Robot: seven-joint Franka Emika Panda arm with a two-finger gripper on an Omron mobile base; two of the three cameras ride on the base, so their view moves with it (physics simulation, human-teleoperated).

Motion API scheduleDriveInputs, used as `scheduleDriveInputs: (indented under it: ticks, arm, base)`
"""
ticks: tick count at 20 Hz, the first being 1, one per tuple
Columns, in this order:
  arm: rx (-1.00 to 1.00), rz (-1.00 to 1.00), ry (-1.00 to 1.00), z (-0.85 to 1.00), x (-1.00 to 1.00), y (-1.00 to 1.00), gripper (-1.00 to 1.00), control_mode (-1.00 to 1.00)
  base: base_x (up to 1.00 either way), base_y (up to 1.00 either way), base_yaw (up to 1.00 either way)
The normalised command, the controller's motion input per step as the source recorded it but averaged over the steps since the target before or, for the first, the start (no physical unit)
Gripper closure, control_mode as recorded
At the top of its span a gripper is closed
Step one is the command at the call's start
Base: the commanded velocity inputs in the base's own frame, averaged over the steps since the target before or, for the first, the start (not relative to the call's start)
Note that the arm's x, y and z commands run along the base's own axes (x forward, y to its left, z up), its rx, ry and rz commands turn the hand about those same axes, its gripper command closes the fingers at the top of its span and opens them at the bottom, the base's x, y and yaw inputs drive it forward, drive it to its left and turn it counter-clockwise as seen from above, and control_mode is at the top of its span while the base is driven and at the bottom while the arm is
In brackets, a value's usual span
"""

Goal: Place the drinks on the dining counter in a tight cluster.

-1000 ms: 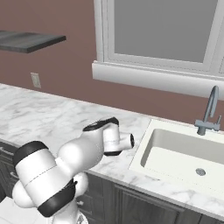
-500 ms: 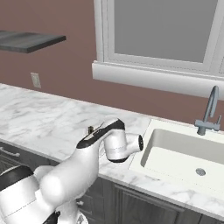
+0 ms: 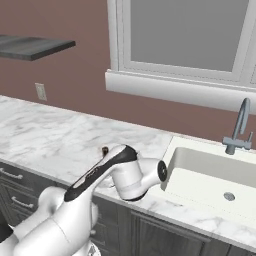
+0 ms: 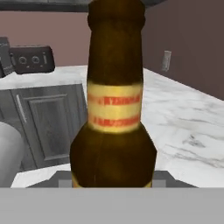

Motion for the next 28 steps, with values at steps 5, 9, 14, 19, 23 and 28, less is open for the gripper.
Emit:
scheduleDriveInputs:
  ticks: [5,9,14,19,23,28]
  arm:
    - [-0.02,-0.08,0.00,0.24,-0.47,-0.23,1.00,-1.00]
    - [-0.02,-0.04,0.00,0.24,-0.49,-0.20,1.00,-1.00]
    - [0.00,-0.07,0.03,0.16,-0.42,-0.15,1.00,-1.00]
    - [0.00,-0.03,0.00,0.00,0.00,-0.01,1.00,1.00]
    - [0.00,0.00,0.00,0.00,0.00,0.00,1.00,1.00]
    - [0.00,0.00,0.00,0.00,0.00,0.00,1.00,1.00]
  base:
    - [0.00,0.00,0.00]
    - [0.00,0.00,0.00]
    - [0.00,0.00,0.00]
    - [-0.03,0.00,0.00]
    - [-0.42,-0.05,-0.29]
    - [-0.28,0.00,-0.71]
